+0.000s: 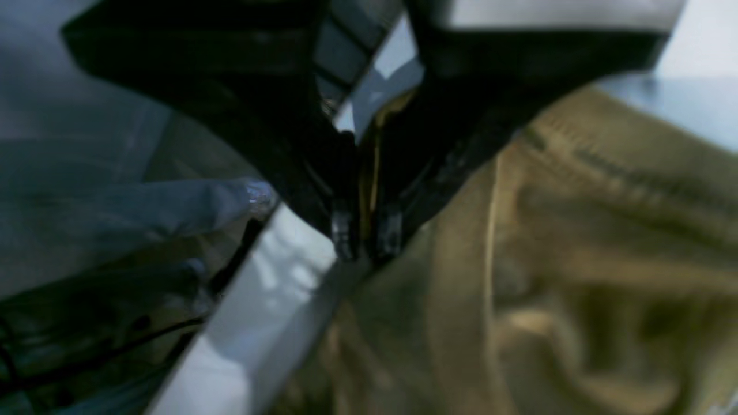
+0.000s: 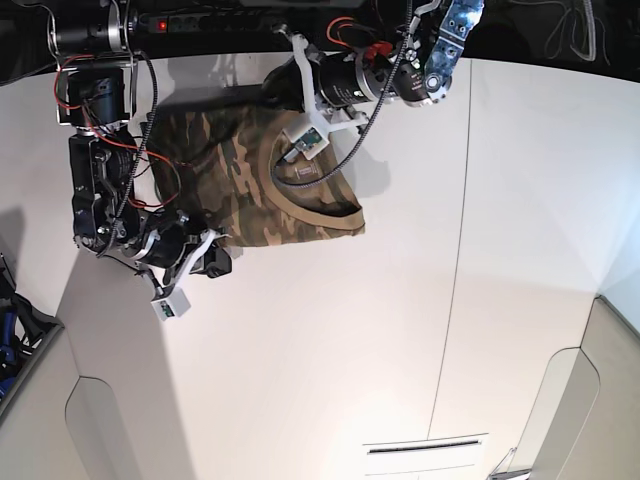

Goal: Fold the T-shirt properly
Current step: 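Pull the folded shirt square with both grippers and release it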

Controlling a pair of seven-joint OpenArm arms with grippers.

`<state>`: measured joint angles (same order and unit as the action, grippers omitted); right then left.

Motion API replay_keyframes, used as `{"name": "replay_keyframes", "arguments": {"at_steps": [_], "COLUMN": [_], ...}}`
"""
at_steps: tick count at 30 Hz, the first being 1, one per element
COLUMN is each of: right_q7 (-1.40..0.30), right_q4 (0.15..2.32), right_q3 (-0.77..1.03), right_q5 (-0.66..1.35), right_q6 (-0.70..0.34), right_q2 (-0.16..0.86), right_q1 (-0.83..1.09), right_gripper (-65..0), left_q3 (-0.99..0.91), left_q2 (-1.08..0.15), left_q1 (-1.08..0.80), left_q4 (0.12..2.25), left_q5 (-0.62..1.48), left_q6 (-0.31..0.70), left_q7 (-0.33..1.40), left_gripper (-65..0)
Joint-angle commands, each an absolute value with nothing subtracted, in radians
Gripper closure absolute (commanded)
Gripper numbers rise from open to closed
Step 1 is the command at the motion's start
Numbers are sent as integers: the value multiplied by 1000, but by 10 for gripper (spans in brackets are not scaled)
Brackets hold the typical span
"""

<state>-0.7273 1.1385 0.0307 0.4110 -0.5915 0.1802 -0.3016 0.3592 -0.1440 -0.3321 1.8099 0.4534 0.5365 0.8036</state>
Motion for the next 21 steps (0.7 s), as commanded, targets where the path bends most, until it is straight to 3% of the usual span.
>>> {"name": "replay_keyframes", "arguments": {"at_steps": [1,11,21], "right_q7": [-707,-765,-875], "right_q4": [1151,1151,1183], "right_q3": [33,33,49], "right_q5": [423,453,666], "right_q6": [-598,-594,-595], "right_q2": [188,226,229], "right_q1": [-324,-323,-222], "right_gripper": [0,0,0], "left_q3": [333,124,61], "left_q2": [-142,-142,-142], "left_q1": [-319,-232,-57], "left_q4": [1819,1723,1597], "left_q5": [460,458,450], "left_q6": [543,543,542], "left_q7": [786,781,782], "left_gripper": [-60,-60,-60]}}
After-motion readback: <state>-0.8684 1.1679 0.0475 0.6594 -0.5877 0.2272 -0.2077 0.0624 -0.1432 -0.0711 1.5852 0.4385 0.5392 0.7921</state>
